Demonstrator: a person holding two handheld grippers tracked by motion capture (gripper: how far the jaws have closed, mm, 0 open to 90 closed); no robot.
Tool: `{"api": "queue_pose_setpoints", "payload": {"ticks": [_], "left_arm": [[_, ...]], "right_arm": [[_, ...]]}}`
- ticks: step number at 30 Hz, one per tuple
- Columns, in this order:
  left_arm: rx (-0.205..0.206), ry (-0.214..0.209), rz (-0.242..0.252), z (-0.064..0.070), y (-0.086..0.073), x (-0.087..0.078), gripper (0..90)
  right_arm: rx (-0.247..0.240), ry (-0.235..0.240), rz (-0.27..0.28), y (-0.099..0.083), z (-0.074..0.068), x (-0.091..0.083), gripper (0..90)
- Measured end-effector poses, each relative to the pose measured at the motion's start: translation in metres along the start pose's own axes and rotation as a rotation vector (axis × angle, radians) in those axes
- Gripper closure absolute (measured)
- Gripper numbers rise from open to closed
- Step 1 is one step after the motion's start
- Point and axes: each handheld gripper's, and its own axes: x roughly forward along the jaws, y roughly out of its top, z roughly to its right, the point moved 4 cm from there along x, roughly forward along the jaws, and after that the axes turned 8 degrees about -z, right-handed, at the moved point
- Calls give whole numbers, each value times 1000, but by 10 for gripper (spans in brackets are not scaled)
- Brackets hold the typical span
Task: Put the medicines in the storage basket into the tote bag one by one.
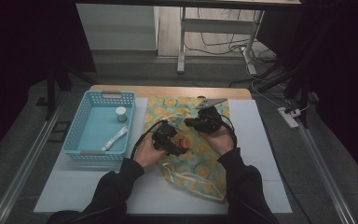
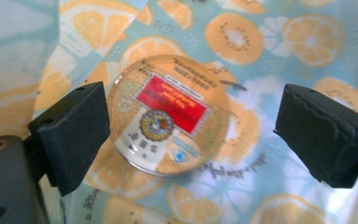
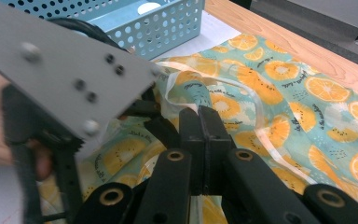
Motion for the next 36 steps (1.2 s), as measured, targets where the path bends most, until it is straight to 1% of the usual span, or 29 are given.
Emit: {"api": "queue_pose_setpoints", "payload": {"ticks": [3,5,8,13,18,24,28,33,36], "left_arm": [[-1,-41,4,4,-3,-8,73],[3,-49,13,7,-5,-13,58],[6,-74,24,9,-9,-20,30],[2,-82,47,12,-14,-33,10],[15,-83,50,12,-21,-44,11],[9,-90,74,9,-28,-56,13],[9,-94,84,4,-32,-64,14],[-9,-111,85,-5,-38,-72,11],[-14,-93,78,-9,-42,-79,0]], "right_arm": [[0,1,1,0,0,0,897],[1,2,1,0,0,0,897],[3,4,1,0,0,-1,897],[-3,5,5,1,-1,-2,897],[-7,6,7,2,-3,-2,897],[-7,6,7,2,-3,-3,896],[-5,7,6,1,-3,-3,896],[-5,7,5,1,-2,-3,896],[0,6,4,1,-2,-3,897]]}}
